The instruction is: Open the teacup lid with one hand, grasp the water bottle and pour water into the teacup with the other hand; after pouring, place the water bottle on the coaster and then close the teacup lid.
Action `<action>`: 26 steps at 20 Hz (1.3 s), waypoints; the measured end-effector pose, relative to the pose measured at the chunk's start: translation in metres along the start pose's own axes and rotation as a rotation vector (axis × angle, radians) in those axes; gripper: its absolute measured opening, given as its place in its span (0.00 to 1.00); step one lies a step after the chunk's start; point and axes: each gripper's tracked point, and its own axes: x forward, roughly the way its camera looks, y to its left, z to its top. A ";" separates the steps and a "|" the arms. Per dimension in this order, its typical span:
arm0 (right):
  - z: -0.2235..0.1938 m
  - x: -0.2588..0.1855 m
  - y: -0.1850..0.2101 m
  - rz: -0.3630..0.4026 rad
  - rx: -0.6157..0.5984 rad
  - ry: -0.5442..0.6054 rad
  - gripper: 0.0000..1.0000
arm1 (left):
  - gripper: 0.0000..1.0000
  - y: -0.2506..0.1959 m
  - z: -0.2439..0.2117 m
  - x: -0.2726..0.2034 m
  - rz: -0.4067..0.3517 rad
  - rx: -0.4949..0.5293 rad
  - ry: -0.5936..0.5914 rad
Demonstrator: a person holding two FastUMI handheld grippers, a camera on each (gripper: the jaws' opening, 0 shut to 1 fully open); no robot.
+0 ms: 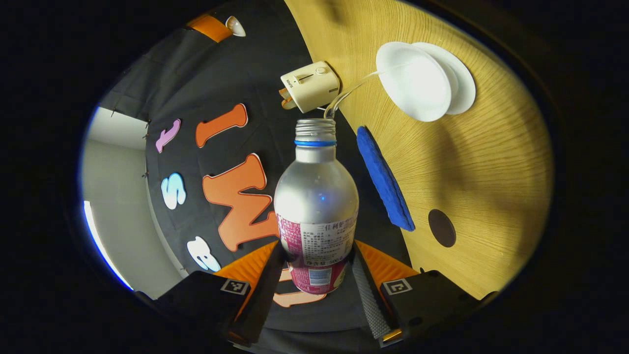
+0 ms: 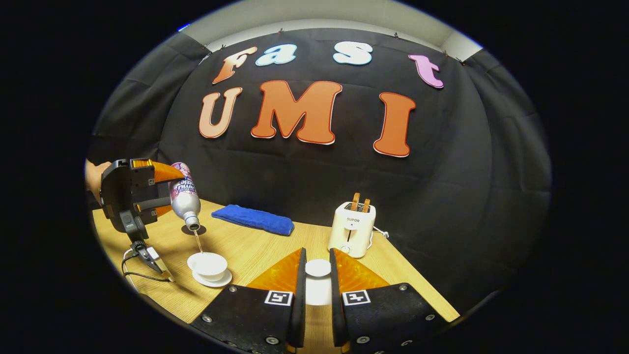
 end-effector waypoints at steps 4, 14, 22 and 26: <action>0.001 0.000 0.003 0.006 -0.003 0.001 0.23 | 0.83 0.008 0.000 0.004 0.007 0.042 -0.010; 0.004 0.000 0.007 0.016 -0.010 0.000 0.23 | 0.82 0.018 0.000 0.005 0.016 0.110 -0.024; 0.005 0.003 0.013 0.031 -0.009 -0.002 0.23 | 0.83 0.009 0.010 0.006 0.004 0.180 -0.053; 0.003 0.000 0.013 0.028 -0.015 0.001 0.23 | 0.83 0.003 0.015 0.009 -0.003 0.210 -0.064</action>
